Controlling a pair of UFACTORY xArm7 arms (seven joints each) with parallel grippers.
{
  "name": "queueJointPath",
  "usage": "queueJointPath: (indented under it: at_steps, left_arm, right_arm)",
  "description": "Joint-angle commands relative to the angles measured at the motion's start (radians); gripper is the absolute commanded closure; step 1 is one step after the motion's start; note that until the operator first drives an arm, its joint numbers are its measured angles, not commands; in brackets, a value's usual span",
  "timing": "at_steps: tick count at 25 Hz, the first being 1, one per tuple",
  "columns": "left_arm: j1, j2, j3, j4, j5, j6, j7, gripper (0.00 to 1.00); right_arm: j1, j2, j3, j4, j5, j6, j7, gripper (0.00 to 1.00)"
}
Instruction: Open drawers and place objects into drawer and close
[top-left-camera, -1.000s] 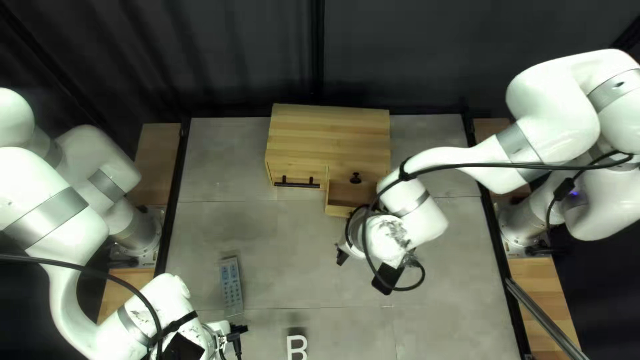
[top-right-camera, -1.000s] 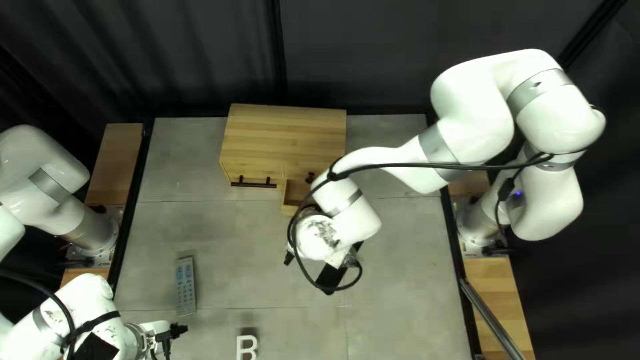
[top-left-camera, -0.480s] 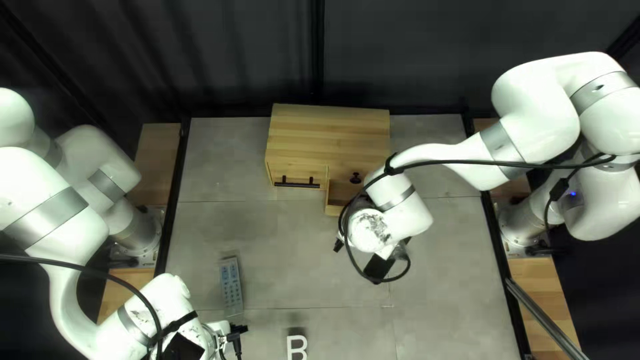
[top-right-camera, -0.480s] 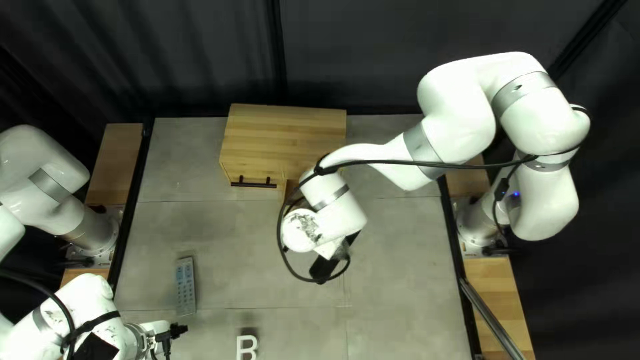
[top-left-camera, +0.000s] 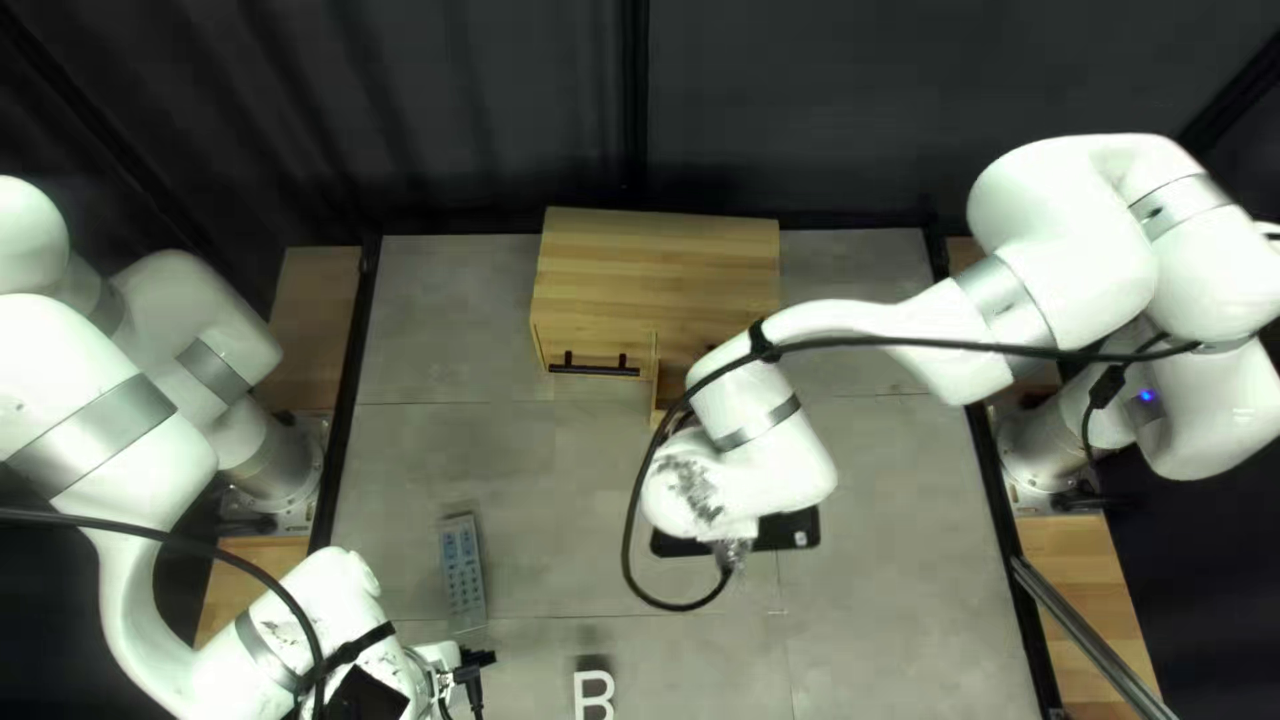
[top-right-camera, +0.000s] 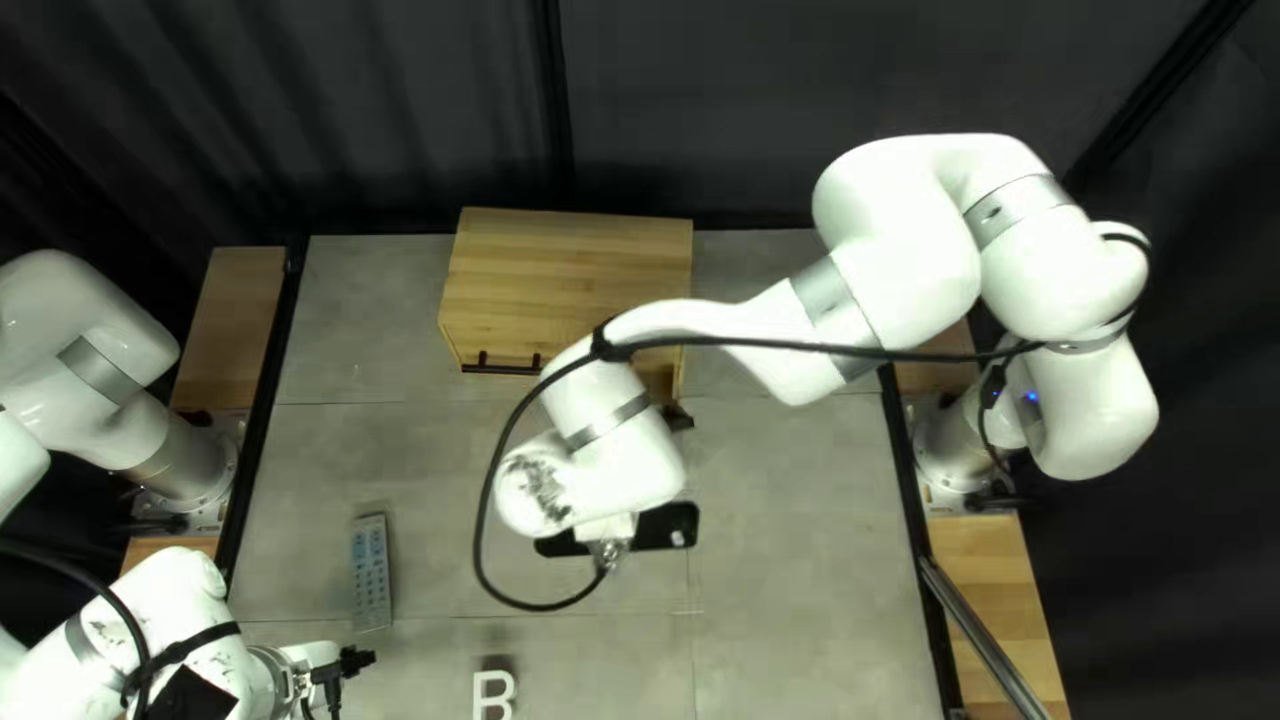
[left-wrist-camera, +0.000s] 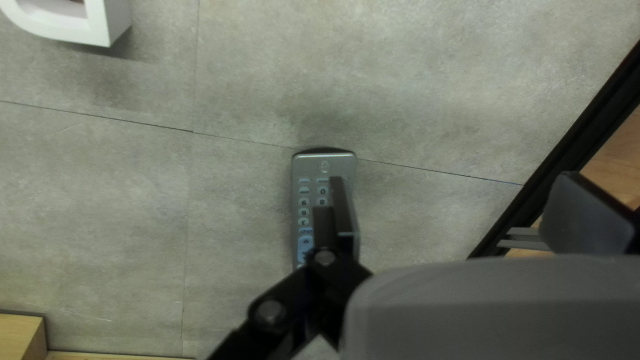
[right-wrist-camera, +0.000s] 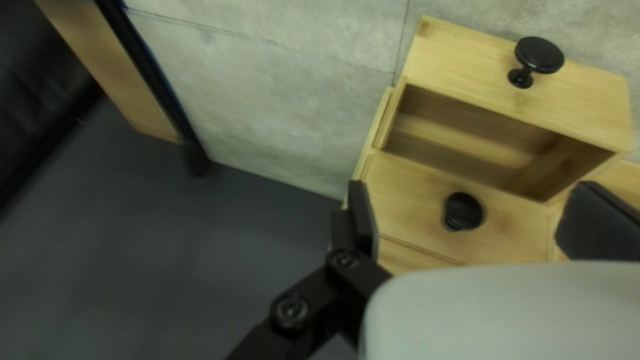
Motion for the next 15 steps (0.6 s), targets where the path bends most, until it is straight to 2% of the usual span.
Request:
queueJointPath:
  at_steps: [1, 2, 4, 12, 15]
  left_arm:
    - [0.0, 0.0, 0.0, 0.0, 0.0, 0.0, 0.0, 0.0]
    - [0.0, 0.0, 0.0, 0.0, 0.0, 0.0, 0.0, 0.0]
    - [0.0, 0.0, 0.0, 0.0, 0.0, 0.0, 0.0, 0.0]
    - [0.0, 0.0, 0.0, 0.0, 0.0, 0.0, 0.0, 0.0]
    - [0.0, 0.0, 0.0, 0.0, 0.0, 0.0, 0.0, 0.0]
  right_arm:
    - [0.0, 0.0, 0.0, 0.0, 0.0, 0.0, 0.0, 0.0]
    - [-0.004, -0.009, -0.009, -0.03, -0.025, -0.029, 0.019, 0.0]
    - [-0.048, -0.044, -0.042, -0.077, 0.029, -0.095, 0.124, 0.0]
    - [-0.121, -0.076, -0.122, -0.086, 0.276, -0.1, 0.534, 0.0]
    - [-0.128, -0.099, -0.141, -0.124, 0.351, -0.155, 0.703, 0.0]
